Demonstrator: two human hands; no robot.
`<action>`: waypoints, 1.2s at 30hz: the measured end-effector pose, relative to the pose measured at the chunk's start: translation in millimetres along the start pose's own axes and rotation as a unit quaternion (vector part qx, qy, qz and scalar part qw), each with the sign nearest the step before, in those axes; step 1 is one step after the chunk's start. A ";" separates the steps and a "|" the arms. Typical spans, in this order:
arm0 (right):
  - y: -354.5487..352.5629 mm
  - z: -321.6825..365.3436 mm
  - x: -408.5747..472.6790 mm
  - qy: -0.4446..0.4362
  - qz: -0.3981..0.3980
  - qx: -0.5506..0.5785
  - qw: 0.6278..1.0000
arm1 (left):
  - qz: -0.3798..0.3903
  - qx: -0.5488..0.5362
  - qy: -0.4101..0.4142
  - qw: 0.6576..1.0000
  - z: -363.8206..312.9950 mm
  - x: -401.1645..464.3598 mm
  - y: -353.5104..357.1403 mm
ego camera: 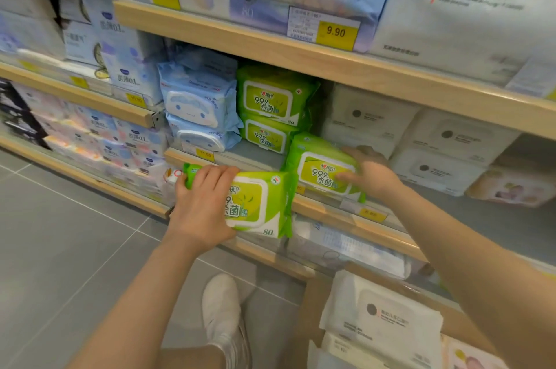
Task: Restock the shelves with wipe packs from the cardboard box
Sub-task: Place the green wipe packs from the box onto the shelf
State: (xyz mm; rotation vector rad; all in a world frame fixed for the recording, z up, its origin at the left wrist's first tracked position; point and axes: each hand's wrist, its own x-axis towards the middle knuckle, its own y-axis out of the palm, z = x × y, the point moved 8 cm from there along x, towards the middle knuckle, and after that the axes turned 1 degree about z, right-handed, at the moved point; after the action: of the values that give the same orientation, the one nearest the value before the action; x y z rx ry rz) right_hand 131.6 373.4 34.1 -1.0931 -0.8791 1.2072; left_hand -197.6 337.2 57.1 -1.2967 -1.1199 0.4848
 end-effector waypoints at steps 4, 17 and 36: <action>2.1 21.4 7.0 -0.012 -0.027 0.009 1.000 | -0.004 0.000 -0.004 1.000 4.2 0.0 0.5; 9.4 52.8 48.5 -0.034 -0.024 0.037 0.998 | -0.006 -0.008 -0.031 0.999 34.4 -14.9 0.4; 39.6 146.1 51.7 -0.110 -0.043 0.090 0.989 | -0.027 -0.026 -0.043 0.998 54.7 -19.5 -0.9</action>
State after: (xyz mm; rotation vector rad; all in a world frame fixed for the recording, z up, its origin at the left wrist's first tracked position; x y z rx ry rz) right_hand -8.8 449.9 33.1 -0.7791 -0.9542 1.3252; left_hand -253.1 348.6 44.1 -1.2974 -1.2436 0.4768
